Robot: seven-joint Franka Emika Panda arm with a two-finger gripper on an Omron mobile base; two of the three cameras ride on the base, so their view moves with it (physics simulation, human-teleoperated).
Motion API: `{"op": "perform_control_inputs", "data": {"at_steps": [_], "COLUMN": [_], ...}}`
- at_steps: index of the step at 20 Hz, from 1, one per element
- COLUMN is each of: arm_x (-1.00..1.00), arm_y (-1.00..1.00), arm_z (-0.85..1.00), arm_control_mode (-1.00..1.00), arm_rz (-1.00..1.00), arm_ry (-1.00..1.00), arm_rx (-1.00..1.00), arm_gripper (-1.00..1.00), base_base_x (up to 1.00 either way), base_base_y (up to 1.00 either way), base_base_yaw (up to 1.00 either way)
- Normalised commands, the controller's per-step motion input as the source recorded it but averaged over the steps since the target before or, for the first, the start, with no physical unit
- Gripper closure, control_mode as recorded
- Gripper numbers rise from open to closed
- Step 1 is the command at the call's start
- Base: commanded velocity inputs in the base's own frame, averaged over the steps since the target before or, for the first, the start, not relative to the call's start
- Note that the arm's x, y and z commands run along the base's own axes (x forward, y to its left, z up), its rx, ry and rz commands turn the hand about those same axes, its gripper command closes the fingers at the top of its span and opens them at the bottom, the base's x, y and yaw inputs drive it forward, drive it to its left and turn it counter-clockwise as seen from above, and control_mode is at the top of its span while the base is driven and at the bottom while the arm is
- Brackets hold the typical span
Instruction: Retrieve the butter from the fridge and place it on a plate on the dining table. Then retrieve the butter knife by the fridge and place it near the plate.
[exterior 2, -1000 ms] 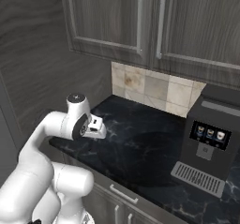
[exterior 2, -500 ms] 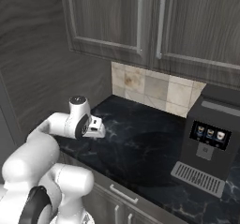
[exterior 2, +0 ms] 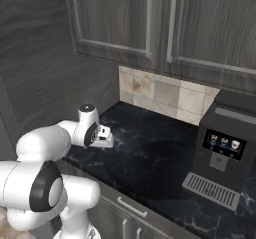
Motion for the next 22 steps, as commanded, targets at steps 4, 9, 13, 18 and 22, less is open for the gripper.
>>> {"op": "perform_control_inputs", "data": {"at_steps": [4,9,13,18,22], "arm_x": [0.19,0.06,0.02,0.0,0.0], "arm_y": [0.0,0.0,0.0,0.02,0.09], "arm_z": [-0.39,-0.38,-0.21,-0.16,-0.21], "arm_control_mode": [-1.0,-1.0,-1.0,-1.0,-1.0], "arm_rz": [0.0,-0.01,0.0,0.0,0.0], "arm_ry": [0.0,0.0,0.0,0.0,0.01], "arm_rx": [0.0,0.0,0.0,0.0,0.0], "arm_gripper": [-1.0,-1.0,-1.0,-1.0,1.0], "base_base_x": [0.0,0.0,0.0,0.0,0.0], "base_base_y": [0.0,0.0,0.0,0.0,0.0], "base_base_yaw": [0.0,0.0,0.0,0.0,0.0]}}
